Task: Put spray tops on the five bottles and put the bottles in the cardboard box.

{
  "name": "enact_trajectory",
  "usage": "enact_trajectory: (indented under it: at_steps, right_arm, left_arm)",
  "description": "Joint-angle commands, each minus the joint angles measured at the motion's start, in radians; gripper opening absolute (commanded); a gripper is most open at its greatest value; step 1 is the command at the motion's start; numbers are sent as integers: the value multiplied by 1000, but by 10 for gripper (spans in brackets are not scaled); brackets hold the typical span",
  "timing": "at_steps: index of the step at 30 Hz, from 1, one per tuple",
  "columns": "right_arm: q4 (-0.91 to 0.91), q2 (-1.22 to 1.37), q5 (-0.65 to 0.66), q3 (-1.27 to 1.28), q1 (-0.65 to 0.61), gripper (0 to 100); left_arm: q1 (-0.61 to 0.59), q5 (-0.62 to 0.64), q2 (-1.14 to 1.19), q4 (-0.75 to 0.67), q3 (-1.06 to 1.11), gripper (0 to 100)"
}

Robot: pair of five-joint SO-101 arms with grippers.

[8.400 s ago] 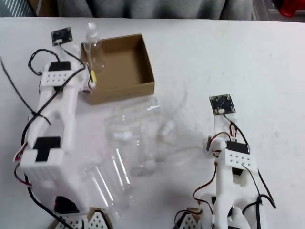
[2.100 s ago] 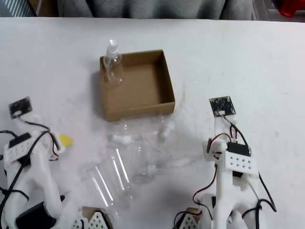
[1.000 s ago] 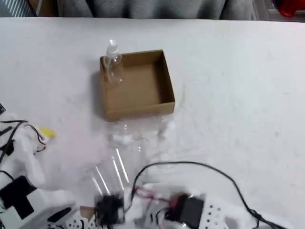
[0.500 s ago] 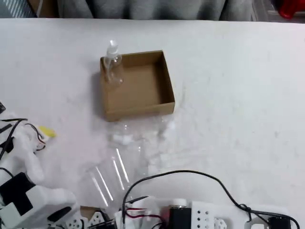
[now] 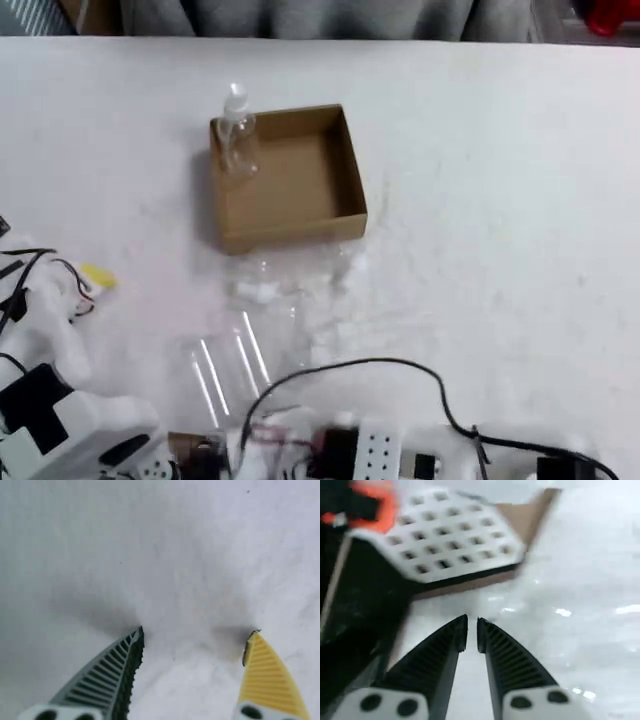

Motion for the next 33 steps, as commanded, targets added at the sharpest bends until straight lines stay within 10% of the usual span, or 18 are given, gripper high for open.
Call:
enact_trajectory:
  at_steps: [1, 7, 21, 33]
  right_arm:
    - [-84, -36, -110, -32, 137, 15]
    - [-174, -42, -249, -32, 291, 15]
    - [134, -265, -163, -37, 122, 15]
    - [-458, 25, -245, 89, 159, 15]
  left_arm:
    - [-12, 8, 8, 5, -44, 309]
    - [-12, 8, 8, 5, -44, 309]
    - [-12, 8, 8, 5, -44, 309]
    - [-12, 5, 8, 5, -44, 309]
